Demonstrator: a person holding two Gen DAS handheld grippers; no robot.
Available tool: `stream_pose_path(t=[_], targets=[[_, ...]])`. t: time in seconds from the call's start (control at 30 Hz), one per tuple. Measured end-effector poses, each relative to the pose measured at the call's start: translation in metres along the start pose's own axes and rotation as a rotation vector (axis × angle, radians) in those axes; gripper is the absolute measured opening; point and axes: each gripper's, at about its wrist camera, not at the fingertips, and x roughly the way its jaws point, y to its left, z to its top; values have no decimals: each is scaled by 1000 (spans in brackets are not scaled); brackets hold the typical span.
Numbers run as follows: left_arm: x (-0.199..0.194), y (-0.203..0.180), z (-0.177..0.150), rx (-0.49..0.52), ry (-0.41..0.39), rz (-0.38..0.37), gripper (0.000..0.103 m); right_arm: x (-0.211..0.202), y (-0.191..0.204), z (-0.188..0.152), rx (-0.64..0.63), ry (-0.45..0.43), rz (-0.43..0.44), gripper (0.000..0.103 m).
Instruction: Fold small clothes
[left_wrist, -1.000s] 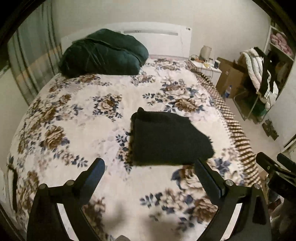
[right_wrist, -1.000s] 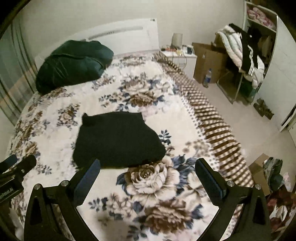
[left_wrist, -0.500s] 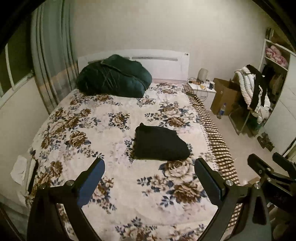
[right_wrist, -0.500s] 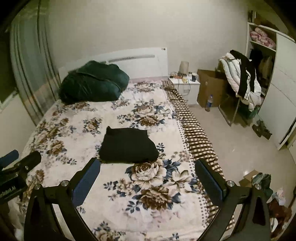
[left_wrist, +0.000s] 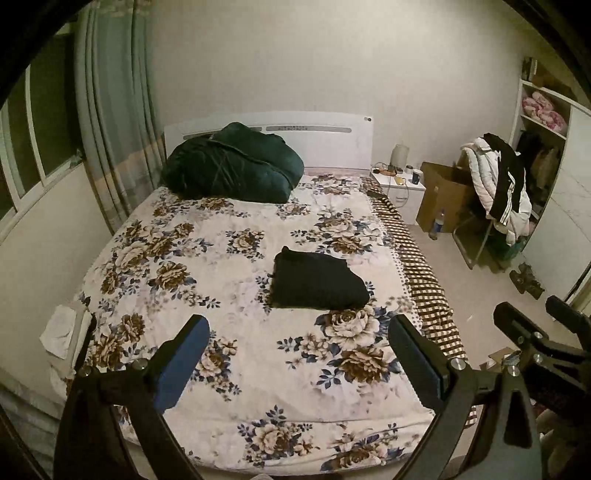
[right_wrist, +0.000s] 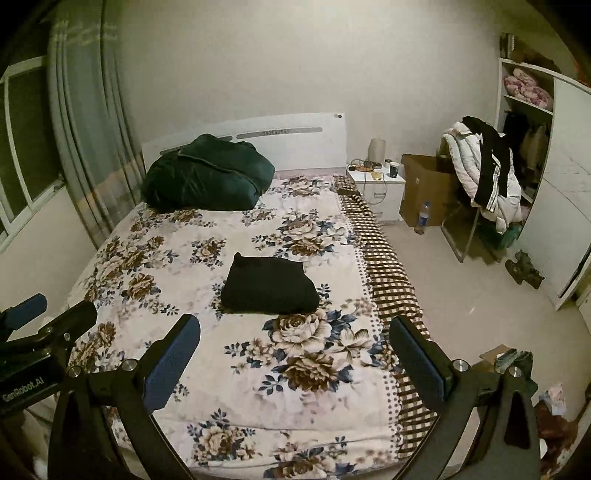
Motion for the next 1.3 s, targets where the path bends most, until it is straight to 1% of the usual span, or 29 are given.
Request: stream_pose_path(t=[0.1,0.23,0.37,0.43,0.47,0.77,1.3], targets=[[-6,2,0,-1,-7,3,99,-13,-3,1,7,-1,2,103],[-16,-1,0,0,-27,13,99,-14,-10,4,9,-1,11,103],[-20,-3,-1,3,-34,7,99,-22,-10,2,10,-5,17,103],[-20,-4,-2,1,-29,8,103,-23,-10,2,13,-8,22,103],[-22,-5,-2,0,-30,7,103,-25,-10,1,14,-8,22,103],[-30,-8,1,3,-50,15,103,-24,-9,3,10,-13,24,103],[-34,-7,2,-3,-53,23,103,-27,-1,4,11,-15,28,103]])
